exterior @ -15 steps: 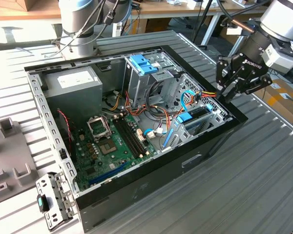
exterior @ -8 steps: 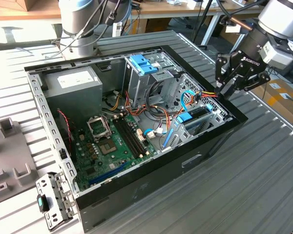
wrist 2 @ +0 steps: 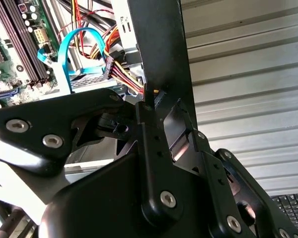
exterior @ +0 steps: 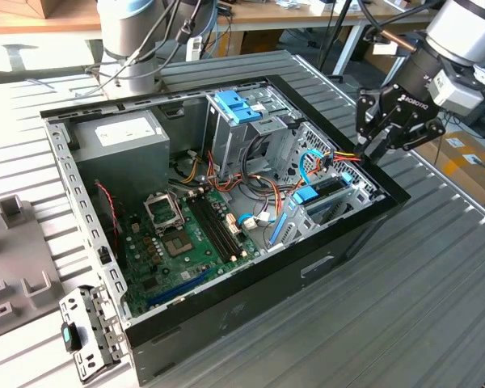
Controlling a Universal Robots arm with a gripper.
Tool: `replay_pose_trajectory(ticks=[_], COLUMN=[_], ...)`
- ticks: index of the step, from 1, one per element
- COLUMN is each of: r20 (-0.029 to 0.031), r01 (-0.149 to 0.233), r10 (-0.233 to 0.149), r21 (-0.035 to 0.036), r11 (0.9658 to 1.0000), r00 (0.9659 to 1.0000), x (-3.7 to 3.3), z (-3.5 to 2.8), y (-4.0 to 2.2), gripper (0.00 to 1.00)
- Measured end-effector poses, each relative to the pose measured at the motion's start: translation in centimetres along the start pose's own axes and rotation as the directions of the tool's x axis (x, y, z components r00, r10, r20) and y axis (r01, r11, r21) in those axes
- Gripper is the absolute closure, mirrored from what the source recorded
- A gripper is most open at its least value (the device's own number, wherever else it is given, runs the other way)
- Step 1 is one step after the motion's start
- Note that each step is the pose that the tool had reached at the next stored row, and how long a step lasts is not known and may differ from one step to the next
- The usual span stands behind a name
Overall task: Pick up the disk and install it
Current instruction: 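Insert the first disk wire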
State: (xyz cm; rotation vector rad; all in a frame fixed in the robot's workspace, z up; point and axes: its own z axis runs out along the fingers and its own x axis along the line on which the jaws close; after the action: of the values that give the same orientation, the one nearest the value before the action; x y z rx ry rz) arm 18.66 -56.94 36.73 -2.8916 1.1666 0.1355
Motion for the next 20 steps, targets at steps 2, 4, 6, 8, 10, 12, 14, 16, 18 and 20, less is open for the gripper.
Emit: replay_pose_trajectory(ticks=[2, 4, 6, 8, 10, 12, 14, 16, 18, 20], r20=[0.0003, 0.0003, 0.0001, 0.0003, 0.0003, 0.0003, 0.0002, 0.0003, 0.0003, 0.0], r01=[0.002, 0.004, 0.008, 0.009, 0.009, 0.009, 0.009, 0.009, 0.009, 0.009], r10=[-0.002, -0.004, -0.008, -0.009, -0.009, -0.009, -0.009, -0.009, -0.009, -0.009], r21=[0.0002, 0.0, -0.0004, -0.0003, -0.0004, -0.0003, -0.0004, -0.0004, -0.0004, -0.0006], r11=[1.0, 1.0, 1.0, 1.0, 1.0, 1.0, 1.0, 1.0, 1.0, 1.0], r00=[1.0, 1.0, 1.0, 1.0, 1.0, 1.0, 1.0, 1.0, 1.0, 1.0], x=[0.07, 0.16, 0.23, 0.25, 0.27, 0.28, 0.3, 0.31, 0.33, 0.34], z=[0.11, 0.17, 0.2, 0.22, 0.21, 0.21, 0.21, 0.21, 0.2, 0.19], y=[-0.06, -0.15, -0.21, -0.23, -0.25, -0.26, -0.27, -0.28, -0.3, -0.31], gripper=[0.64, 0.64, 0.64, 0.64, 0.64, 0.64, 0.64, 0.64, 0.72, 0.82])
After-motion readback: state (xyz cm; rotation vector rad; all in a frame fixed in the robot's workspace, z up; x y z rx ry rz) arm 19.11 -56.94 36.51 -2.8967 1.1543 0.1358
